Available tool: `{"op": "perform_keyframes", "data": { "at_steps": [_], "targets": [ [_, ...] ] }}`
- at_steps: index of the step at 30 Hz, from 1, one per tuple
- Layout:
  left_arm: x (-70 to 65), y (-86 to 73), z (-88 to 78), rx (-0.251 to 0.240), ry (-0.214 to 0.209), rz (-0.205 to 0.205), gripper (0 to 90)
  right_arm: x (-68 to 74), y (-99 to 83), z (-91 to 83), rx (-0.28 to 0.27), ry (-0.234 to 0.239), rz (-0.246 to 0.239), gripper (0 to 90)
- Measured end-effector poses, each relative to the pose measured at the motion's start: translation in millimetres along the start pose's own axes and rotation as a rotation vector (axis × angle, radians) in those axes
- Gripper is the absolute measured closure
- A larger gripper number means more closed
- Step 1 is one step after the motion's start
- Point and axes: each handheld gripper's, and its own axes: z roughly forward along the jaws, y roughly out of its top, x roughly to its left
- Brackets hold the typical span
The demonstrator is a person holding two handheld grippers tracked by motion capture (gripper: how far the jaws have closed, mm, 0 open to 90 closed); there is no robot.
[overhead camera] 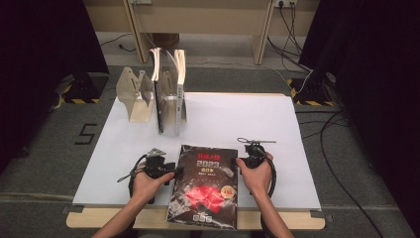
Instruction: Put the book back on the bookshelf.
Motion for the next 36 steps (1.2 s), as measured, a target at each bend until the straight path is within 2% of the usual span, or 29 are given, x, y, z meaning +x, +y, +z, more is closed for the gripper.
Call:
{"op": "perform_keyframes", "data": {
  "at_steps": [1,3,4,7,11,12,15,16,18,21,22,23,26,29,30,36],
  "targets": [
    [0.0,0.0,0.0,0.0,0.0,0.0,51.3,0.5,-0.1,0.9,-0.005,0.001,0.004,58.1],
    [-1.7,-0.8,-0.5,0.005,0.012,0.026,52.2,0.5,0.2,1.3,-0.004,0.009,0.008,57.7],
    [-2.4,-1.1,-0.5,0.007,0.009,0.032,52.5,-0.3,0.4,1.8,-0.008,0.01,-0.004,57.7],
    [-2.8,-2.0,-0.3,0.006,-0.002,0.022,53.6,0.6,1.3,3.5,-0.007,0.026,-0.001,57.4],
    [-3.9,-2.9,-0.8,0.007,0.004,0.032,56.0,1.8,2.2,3.7,0.0,0.017,0.003,57.1],
    [-6.1,-4.1,-1.2,0.008,0.016,0.054,56.1,1.7,2.4,3.7,0.001,0.019,0.007,57.1],
    [-6.6,-5.1,-2.0,0.007,0.018,0.057,57.2,2.9,3.0,4.0,0.005,0.019,0.016,57.1],
    [-7.5,-6.3,-3.2,0.008,0.027,0.068,57.7,3.0,3.7,5.4,-0.001,0.019,-0.001,57.1],
    [-9.0,-7.5,-4.7,0.014,0.032,0.081,58.1,4.9,5.1,6.1,0.005,0.014,0.007,56.8],
    [-7.9,-9.0,-6.8,0.017,0.027,0.078,58.6,8.7,7.8,8.4,0.015,0.007,-0.01,56.5],
    [-6.9,-9.3,-7.0,0.014,0.023,0.071,59.1,9.7,9.6,8.0,0.032,0.01,0.0,56.7],
    [-6.7,-9.4,-7.0,0.013,0.022,0.067,59.3,7.5,12.4,8.3,0.03,0.015,-0.015,57.5],
    [-7.9,-8.9,-6.7,0.019,0.03,0.079,59.2,2.9,19.0,8.5,0.008,0.017,-0.015,57.3],
    [-7.9,-7.9,-6.8,0.03,0.035,0.092,59.9,0.2,34.1,13.1,-0.009,0.013,-0.021,56.0],
    [-7.8,-8.0,-6.8,0.03,0.034,0.092,60.1,1.0,37.3,14.4,-0.003,0.016,-0.012,55.6],
    [-8.3,-8.3,-6.7,0.027,0.035,0.087,59.3,1.1,48.0,24.8,0.015,-0.003,-0.035,54.7]
  ]
}}
